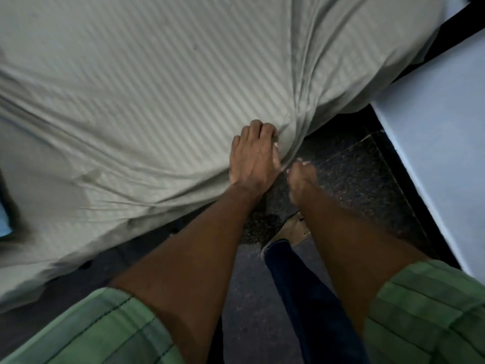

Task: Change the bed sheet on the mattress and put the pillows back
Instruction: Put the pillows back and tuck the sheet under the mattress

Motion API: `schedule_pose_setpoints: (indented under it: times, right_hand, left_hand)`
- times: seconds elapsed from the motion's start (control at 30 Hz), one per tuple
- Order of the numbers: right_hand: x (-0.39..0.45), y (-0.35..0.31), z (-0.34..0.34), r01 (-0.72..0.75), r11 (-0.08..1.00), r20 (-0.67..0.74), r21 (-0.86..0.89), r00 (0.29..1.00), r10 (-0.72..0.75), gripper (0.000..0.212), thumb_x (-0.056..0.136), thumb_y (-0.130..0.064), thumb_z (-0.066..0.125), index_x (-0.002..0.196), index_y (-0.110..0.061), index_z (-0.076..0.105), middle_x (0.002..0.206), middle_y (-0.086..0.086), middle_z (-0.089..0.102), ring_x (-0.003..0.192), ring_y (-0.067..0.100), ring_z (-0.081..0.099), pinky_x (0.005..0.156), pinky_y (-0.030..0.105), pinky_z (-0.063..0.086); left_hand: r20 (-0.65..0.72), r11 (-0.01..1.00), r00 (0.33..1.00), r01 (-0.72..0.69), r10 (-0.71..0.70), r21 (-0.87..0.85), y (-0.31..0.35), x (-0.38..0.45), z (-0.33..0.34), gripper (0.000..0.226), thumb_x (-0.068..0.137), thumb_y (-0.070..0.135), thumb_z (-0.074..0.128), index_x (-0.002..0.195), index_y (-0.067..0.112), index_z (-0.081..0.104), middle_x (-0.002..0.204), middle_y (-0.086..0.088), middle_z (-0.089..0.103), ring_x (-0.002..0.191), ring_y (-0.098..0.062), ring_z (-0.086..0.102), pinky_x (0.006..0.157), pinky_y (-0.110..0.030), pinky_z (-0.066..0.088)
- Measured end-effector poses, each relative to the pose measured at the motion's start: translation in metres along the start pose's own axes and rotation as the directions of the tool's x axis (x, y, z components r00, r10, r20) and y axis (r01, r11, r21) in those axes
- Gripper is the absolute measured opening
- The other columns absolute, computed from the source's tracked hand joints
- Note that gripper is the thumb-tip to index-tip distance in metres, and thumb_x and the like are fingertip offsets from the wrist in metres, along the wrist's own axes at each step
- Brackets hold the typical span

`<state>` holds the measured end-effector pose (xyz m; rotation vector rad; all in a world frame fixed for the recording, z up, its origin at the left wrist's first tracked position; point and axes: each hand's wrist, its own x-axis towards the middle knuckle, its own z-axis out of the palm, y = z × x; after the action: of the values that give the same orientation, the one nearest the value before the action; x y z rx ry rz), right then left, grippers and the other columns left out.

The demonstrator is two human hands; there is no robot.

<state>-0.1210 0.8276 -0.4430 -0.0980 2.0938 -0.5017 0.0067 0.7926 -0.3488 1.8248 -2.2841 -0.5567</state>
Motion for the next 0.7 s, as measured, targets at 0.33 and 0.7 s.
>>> schedule_pose_setpoints:
  times: [0.33,0.7]
  right_hand:
    - [0.013,-0.121,-0.019,-0.013,0.815,0.139,0.58,0.987,-0.083,0.038,0.098,-0.043,0.051,0.117,-0.013,0.067,0.115,0.01,0.072,0.094,0.024,0.069,0.079,0.035,0.056]
    - [0.086,-0.116,-0.102,0.002,0.919,-0.103,0.393,0.994,0.041,0.02,0.107,-0.029,0.044,0.098,-0.013,0.053,0.088,0.009,0.064,0.064,0.02,0.049,0.051,0.023,0.042]
  left_hand:
    - [-0.011,0.969,0.976,0.214,-0.217,-0.126,0.049,0.047,0.007,0.027,0.095,0.024,0.056,0.121,0.02,0.057,0.117,-0.003,0.057,0.107,-0.024,0.054,0.09,-0.041,0.047]
    - [-0.046,0.999,0.998,0.037,-0.038,-0.026,0.067,0.082,0.02,0.021,0.098,0.026,0.051,0.117,0.02,0.057,0.113,-0.004,0.053,0.1,-0.024,0.052,0.085,-0.041,0.044]
